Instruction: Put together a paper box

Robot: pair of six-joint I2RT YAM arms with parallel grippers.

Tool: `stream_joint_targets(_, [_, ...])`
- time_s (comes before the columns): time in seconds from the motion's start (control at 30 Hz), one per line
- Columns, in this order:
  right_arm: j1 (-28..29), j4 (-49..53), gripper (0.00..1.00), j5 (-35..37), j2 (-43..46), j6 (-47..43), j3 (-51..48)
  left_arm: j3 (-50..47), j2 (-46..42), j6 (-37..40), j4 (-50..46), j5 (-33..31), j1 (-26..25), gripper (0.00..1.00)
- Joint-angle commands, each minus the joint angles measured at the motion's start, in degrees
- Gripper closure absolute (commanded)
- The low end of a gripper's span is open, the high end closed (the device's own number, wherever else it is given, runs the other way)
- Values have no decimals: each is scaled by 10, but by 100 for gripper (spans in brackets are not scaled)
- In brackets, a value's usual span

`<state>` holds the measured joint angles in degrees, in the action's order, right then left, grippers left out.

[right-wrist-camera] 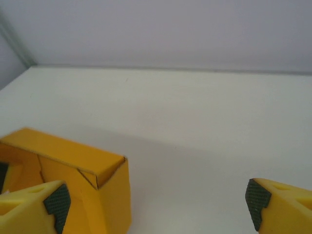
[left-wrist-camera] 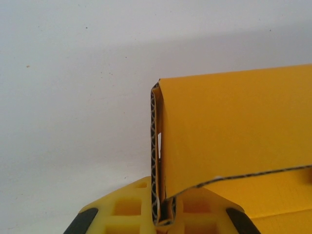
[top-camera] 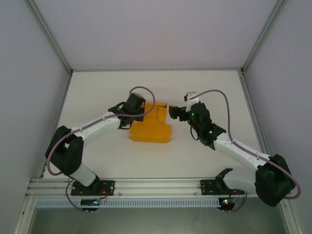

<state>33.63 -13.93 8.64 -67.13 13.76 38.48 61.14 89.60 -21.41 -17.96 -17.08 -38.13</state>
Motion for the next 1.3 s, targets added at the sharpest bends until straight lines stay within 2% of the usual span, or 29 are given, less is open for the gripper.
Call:
stream_joint_targets(0.0, [-17,52,12,-166,-32,-4,-17,3,-4,9,-38,20,3,99])
stream_joint_targets(0.07, [-19,39,20,-202,-63,-7,-13,-3,3,3,-38,25,3,99])
stream_joint_targets(0.3, [-17,16,45,-242,-181,-18,36,-4,27,-15,-34,27,2,99])
stream_joint_targets(0.4, [-16,4,49,-253,-214,-18,55,-4,34,-19,-32,28,2,100])
stream_joint_targets(0.57, [-17,1,62,-250,-256,0,77,-11,34,-21,-21,35,1,100])
stream_joint_targets(0.67, [-18,2,65,-244,-281,5,94,-13,34,-18,-15,41,1,100])
stream_joint_targets(0.83, [-2,6,66,-183,-317,17,124,-6,44,-21,-11,45,-6,100])
stream_joint_targets(0.93, [14,13,67,-117,-334,43,134,4,54,-29,-18,39,-12,100])
stream_joint_targets(0.97, [19,12,71,-91,-340,47,137,7,57,-33,-21,35,-14,100])
stream_joint_targets(1.1, [35,49,75,39,-361,85,159,23,69,-50,-36,15,-22,100])
stream_joint_targets(1.27, [66,98,95,171,-387,117,192,28,77,-75,-34,15,-26,100])
